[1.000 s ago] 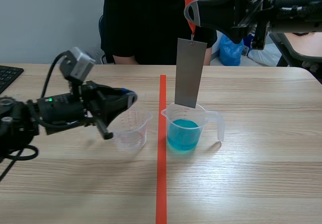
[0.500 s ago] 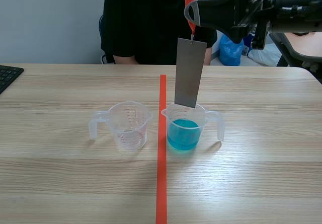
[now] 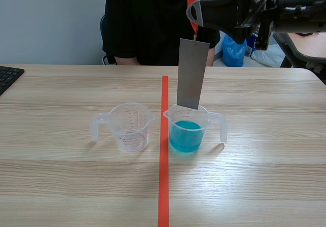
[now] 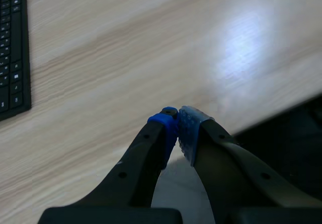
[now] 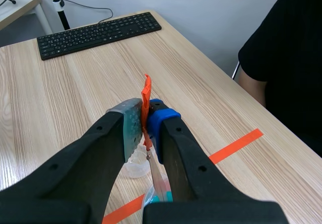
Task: Do the redox reaction experiment.
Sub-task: 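Point at the plate with the left hand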
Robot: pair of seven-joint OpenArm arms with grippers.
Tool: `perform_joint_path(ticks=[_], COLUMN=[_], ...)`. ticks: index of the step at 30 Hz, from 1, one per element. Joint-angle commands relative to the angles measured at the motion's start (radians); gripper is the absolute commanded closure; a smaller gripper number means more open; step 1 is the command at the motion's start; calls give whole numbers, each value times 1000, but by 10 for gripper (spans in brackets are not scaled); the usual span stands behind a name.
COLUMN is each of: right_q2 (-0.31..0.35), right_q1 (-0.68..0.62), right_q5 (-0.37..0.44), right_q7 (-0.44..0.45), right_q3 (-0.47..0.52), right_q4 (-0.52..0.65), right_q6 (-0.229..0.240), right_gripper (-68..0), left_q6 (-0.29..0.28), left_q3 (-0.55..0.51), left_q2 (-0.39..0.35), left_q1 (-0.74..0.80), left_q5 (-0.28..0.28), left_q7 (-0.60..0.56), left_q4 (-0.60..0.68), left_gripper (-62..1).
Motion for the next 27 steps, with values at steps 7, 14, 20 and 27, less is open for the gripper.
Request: perform_joint_path(ticks=[7,14,20,27], right_q2=[0,0,0,0], right_q1=[15,15,15,15], right_q5=[18,18,18,18], right_q7=[14,14,14,10], right_q3=[3,3,3,3], right_q4=[10,10,10,10], right_q6=[-5,-5,-5,-5], right_gripper=[-15,-15,-15,-15], left_q6=[120,185,200,200], left_q3=[2,2,2,2], left_q2=[145,237,262,261], left_q1=[45,71,76,76], left_q5=[246,326,334,337], left_q7=[-43,-55,-65,-64], left_q4=[77,104,116,116], left_gripper=[-40,-40,-40,-40])
